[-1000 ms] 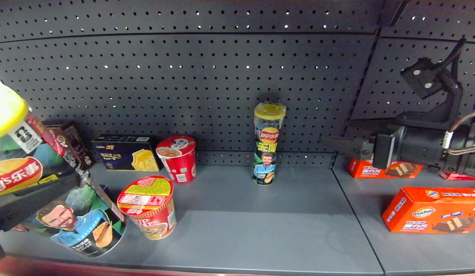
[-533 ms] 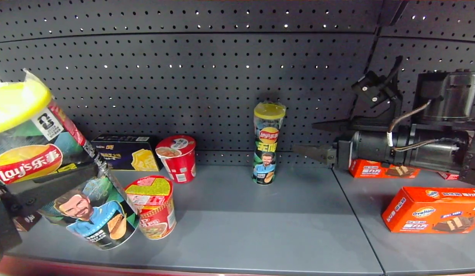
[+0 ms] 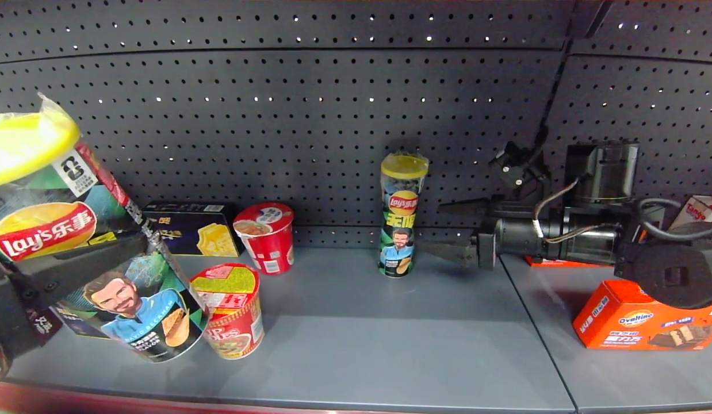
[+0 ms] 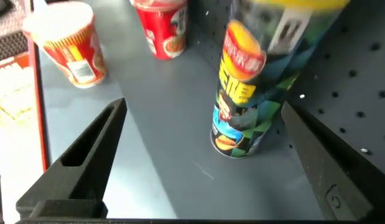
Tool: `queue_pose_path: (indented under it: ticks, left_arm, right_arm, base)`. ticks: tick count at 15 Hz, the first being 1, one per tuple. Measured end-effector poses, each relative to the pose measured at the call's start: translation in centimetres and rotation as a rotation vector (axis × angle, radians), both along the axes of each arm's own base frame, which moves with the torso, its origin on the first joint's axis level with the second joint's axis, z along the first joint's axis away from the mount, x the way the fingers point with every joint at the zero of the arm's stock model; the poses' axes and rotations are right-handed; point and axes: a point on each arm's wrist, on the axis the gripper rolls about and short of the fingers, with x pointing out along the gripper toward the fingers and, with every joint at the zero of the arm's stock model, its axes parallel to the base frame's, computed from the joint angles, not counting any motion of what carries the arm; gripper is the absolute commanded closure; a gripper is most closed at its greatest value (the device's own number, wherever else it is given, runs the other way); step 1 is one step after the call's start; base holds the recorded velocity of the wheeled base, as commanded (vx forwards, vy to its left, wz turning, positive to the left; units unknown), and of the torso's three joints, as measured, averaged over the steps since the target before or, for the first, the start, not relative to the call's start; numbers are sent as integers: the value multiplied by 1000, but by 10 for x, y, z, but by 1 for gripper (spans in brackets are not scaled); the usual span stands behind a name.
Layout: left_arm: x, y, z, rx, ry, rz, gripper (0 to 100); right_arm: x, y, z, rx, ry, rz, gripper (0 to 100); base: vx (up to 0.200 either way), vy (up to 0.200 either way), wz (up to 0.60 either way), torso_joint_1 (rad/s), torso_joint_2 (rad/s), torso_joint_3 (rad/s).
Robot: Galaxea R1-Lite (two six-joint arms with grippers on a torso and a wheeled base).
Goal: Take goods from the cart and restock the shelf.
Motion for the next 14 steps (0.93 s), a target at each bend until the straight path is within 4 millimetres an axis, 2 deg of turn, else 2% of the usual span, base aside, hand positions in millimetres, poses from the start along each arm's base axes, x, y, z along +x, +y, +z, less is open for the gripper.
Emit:
queue_pose_path:
  ticks: [5,14]
  left_arm:
    - [0,2,4,-3,-14,15,100]
    - [0,2,6,0,-22,29,100]
  right_arm:
    - [25,-1,-22,-2,18,7,0]
    - [62,11,-32,19,-4,69,0]
  base:
    - [0,0,0,0,0,0]
    - [0,0,0,0,0,0]
